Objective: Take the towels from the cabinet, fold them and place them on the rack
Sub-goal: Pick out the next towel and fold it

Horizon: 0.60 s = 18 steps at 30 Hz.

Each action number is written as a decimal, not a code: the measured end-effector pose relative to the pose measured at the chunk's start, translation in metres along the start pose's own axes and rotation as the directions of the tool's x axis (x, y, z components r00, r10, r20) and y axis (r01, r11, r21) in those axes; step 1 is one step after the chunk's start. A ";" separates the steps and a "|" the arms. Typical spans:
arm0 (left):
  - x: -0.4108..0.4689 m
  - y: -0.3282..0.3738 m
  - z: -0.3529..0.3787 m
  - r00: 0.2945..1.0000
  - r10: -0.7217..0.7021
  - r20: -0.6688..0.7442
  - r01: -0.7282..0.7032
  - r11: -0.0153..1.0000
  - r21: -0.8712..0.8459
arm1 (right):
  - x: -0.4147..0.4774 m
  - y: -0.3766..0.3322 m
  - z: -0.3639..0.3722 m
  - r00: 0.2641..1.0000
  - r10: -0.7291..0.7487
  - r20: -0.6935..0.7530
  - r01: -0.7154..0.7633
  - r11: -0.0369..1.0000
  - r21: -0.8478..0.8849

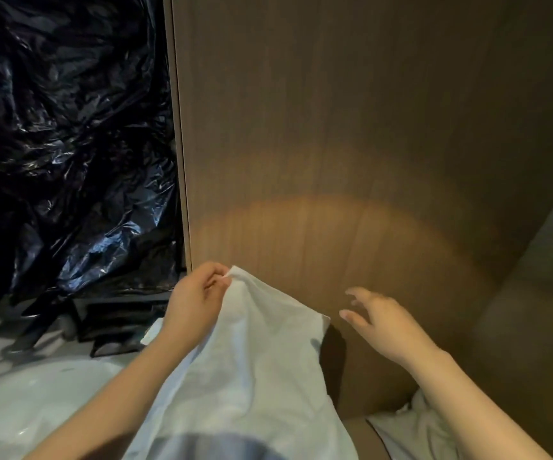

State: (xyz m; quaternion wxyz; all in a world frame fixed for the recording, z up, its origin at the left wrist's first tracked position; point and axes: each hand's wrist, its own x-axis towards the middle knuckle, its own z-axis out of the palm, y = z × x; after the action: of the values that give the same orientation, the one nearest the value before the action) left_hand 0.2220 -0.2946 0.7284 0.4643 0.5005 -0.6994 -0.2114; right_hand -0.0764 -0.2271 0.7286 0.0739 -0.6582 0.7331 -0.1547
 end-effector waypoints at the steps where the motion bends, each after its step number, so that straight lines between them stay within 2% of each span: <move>1: -0.004 0.004 0.004 1.000 0.005 0.002 -0.005 0.999 -0.031 | -0.002 -0.006 0.006 1.000 -0.028 0.007 0.028 0.998 0.050; 5: -0.015 0.020 0.010 1.000 0.016 0.001 -0.016 0.995 -0.096 | -0.007 -0.033 0.020 0.989 -0.149 0.003 0.143 0.954 0.265; 10: -0.035 0.034 0.011 0.999 -0.035 0.002 0.034 0.976 -0.214 | -0.015 -0.064 0.022 0.972 -0.192 -0.136 0.236 0.815 0.529; 15: -0.053 0.039 0.018 0.996 -0.085 0.022 0.087 0.935 -0.343 | -0.032 -0.077 0.024 0.961 -0.197 -0.195 0.277 0.664 0.694; 18: -0.065 0.041 0.024 0.994 -0.099 0.043 0.108 0.921 -0.375 | -0.041 -0.077 0.028 0.966 -0.162 -0.204 0.260 0.651 0.713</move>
State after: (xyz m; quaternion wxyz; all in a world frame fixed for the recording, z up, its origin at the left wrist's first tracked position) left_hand 0.1853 -0.2236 0.7197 0.5317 0.4360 -0.6238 -0.3716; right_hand 0.0102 -0.1970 0.7232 0.2684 -0.6429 0.5305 -0.4830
